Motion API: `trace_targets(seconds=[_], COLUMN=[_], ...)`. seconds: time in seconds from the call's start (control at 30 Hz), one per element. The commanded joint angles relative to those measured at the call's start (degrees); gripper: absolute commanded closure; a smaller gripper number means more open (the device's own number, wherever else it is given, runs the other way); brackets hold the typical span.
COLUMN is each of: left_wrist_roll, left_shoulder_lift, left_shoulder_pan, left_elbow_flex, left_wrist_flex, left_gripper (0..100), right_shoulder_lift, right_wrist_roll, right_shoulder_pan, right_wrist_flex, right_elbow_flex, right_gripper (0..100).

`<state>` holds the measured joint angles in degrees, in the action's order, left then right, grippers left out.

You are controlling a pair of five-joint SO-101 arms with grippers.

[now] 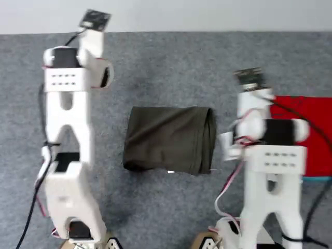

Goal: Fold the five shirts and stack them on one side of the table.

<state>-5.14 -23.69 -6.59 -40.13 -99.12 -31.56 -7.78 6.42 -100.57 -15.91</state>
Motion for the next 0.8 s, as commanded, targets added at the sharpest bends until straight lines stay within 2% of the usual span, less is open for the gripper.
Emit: trace_targets(seconds=[0.0,0.2,0.43,0.57,0.67,0.77], left_wrist_roll=[0.2,0.0,0.0,0.0,-0.4,-3.8], left_shoulder_lift=[15.2,28.7,35.3,37.1,38.9,40.4], left_shoulder_pan=[-5.2,-14.0,-20.0,-23.8,-26.9,-28.7], left_elbow_flex=[12.4,25.9,30.4,32.0,32.7,32.9], left_wrist_flex=[-1.4,-1.2,-1.2,-1.3,-1.3,-1.3], left_gripper=[100,100,100,100,100,100], right_shoulder_lift=[-1.0,5.8,19.7,27.2,33.1,36.5], right_wrist_roll=[2.0,-1.4,-1.7,-1.8,-6.4,-9.7], right_shoulder_pan=[10.0,18.3,23.3,22.8,20.8,16.7], right_wrist_flex=[2.1,11.9,19.8,24.7,25.5,24.3], right_elbow_flex=[-2.7,-8.1,-8.0,-8.0,-8.1,-8.0], right_gripper=[98.8,98.9,98.9,98.9,98.9,98.9])
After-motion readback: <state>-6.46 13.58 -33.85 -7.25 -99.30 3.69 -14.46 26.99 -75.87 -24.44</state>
